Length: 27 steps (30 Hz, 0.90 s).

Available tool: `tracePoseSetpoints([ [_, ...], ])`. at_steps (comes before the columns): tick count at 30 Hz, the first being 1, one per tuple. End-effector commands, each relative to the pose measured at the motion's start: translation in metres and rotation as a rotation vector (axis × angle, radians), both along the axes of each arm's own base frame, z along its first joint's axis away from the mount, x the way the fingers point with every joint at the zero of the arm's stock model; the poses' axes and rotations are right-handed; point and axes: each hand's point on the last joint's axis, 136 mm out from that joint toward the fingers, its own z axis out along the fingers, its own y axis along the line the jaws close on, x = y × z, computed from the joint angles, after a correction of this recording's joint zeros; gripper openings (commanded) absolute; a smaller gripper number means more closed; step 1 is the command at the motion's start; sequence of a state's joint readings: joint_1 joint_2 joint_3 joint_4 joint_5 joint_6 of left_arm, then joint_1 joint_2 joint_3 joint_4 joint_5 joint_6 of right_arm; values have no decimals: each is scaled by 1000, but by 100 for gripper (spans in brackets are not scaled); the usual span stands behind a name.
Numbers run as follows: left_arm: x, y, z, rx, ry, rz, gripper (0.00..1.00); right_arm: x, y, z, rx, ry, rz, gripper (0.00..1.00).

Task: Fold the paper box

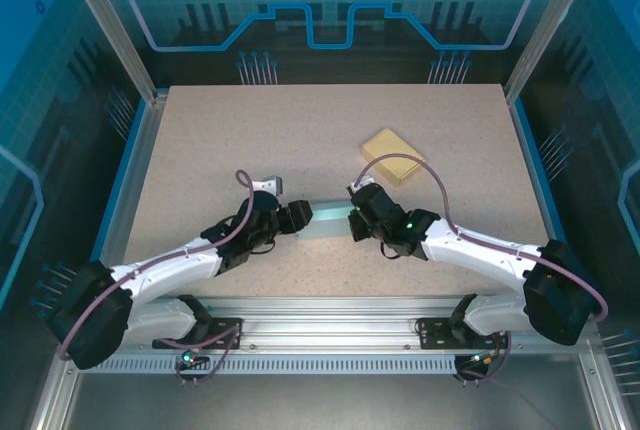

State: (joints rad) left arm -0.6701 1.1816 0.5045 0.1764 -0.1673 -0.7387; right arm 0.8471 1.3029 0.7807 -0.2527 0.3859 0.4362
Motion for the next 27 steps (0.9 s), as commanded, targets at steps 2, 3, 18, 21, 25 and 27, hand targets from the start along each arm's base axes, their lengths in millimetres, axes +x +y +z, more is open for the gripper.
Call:
tracePoseSetpoints([
  [2,-21,12,-51,57,135,-4,65,-9,-7,2,-20,27,-19,15],
  [3,-23,13,-56,59,145,-1,64,-9,-7,3,-14,28,-24,20],
  [18,-21,11,-70,61,158,6,61,-8,-10,61,195,-4,-121,70],
  [21,-21,10,-70,61,158,5,61,-1,-16,54,203,35,-178,70],
  [25,-22,11,-71,65,162,4,61,10,-18,37,220,101,-205,67],
  [27,-22,11,-72,65,164,5,61,15,-17,30,226,125,-211,64],
])
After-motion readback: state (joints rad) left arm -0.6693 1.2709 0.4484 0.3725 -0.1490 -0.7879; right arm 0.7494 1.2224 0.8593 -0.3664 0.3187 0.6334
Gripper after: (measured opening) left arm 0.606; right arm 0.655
